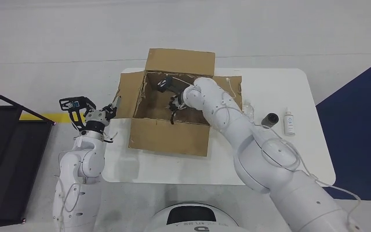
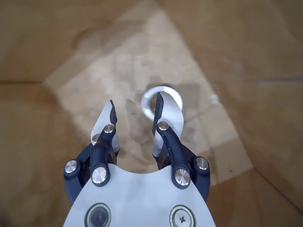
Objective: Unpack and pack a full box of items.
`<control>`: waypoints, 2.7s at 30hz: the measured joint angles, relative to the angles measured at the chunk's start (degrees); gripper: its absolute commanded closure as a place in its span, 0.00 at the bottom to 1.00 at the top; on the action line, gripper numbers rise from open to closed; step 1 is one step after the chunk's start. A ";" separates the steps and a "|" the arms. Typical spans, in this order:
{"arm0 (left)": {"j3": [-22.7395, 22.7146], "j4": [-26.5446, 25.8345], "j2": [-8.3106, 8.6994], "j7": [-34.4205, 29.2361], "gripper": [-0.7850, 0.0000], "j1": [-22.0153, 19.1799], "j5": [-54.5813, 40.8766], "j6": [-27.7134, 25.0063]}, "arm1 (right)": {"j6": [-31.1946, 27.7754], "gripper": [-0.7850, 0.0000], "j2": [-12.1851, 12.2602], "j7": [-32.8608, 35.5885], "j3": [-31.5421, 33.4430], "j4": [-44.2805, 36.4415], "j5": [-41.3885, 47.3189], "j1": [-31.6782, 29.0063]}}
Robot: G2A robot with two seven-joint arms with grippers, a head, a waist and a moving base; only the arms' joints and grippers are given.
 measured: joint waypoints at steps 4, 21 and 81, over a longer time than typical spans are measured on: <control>0.00 0.00 0.00 0.00 0.00 0.00 0.00 0.00 | -11.58 0.53 0.93 5.54 2.04 1.07 4.55 1.25; 0.00 0.00 0.00 0.00 0.00 0.00 0.00 0.00 | -23.59 0.51 2.59 12.52 -7.03 -6.05 12.33 -1.71; 0.00 0.00 0.00 0.00 0.00 0.00 0.00 0.00 | 14.59 0.68 5.24 6.07 -6.88 -13.37 -2.05 -4.81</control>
